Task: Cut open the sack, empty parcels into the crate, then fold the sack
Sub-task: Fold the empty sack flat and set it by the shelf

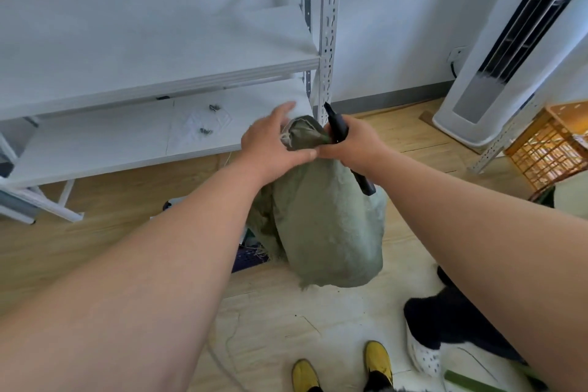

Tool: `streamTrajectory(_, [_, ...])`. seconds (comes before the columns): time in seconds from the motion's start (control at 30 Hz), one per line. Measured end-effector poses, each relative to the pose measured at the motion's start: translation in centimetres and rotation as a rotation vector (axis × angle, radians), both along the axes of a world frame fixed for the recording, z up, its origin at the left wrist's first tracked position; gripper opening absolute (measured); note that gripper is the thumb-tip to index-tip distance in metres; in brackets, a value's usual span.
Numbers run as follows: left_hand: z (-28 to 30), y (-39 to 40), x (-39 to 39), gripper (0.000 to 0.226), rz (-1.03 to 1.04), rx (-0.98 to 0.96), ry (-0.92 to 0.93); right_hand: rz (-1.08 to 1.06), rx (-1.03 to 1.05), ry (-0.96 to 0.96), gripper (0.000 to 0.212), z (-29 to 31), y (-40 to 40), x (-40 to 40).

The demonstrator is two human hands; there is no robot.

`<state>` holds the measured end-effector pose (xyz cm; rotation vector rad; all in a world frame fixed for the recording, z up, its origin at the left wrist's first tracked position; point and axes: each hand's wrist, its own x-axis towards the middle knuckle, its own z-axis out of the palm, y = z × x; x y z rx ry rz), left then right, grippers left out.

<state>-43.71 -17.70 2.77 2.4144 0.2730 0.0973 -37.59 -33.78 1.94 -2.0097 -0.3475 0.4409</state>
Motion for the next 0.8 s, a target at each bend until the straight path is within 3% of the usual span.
streamTrajectory(0.07, [0.3, -0.2, 0.1, 0.019, 0.052, -0.046, -0.017, 0.04, 0.004, 0.023, 0.028, 0.0, -0.1, -0.2])
streamTrajectory(0.1, [0.4, -0.1, 0.1, 0.009, 0.099, -0.081, -0.061, 0.062, -0.013, 0.047, 0.027, -0.1, -0.4, -0.2])
streamTrajectory(0.27, [1.4, 0.8, -0.6, 0.034, 0.462, -0.208, -0.202, 0.19, -0.329, 0.124, 0.025, -1.2, -2.9, 0.3])
streamTrajectory(0.33, [1.4, 1.6, -0.8, 0.036, 0.67, -0.312, -0.262, 0.232, -0.439, 0.165, 0.03, -1.7, -3.8, 0.7])
streamTrajectory(0.4, [1.1, 2.5, -0.8, 0.031, 0.771, -0.269, -0.287, 0.246, -0.449, 0.185, 0.026, -2.3, -4.4, 1.0])
streamTrajectory(0.53, [0.9, 3.3, -0.2, 0.022, 0.776, -0.121, -0.307, 0.193, -0.362, 0.089, 0.019, -2.9, -4.1, 1.6])
streamTrajectory(0.67, [1.9, 3.7, 1.5, 0.022, 0.754, -0.122, -0.345, 0.34, -0.589, 0.128, 0.033, -2.9, -3.3, 2.5])
streamTrajectory(0.73, [2.4, 4.0, 2.4, 0.022, 0.712, -0.083, -0.342, 0.216, -0.638, 0.076, 0.034, -2.9, -3.2, 3.1])
streamTrajectory(0.8, [2.7, 4.1, 3.6, 0.022, 0.675, -0.026, -0.341, -0.066, -0.623, -0.08, 0.027, -2.9, -3.7, 3.9])
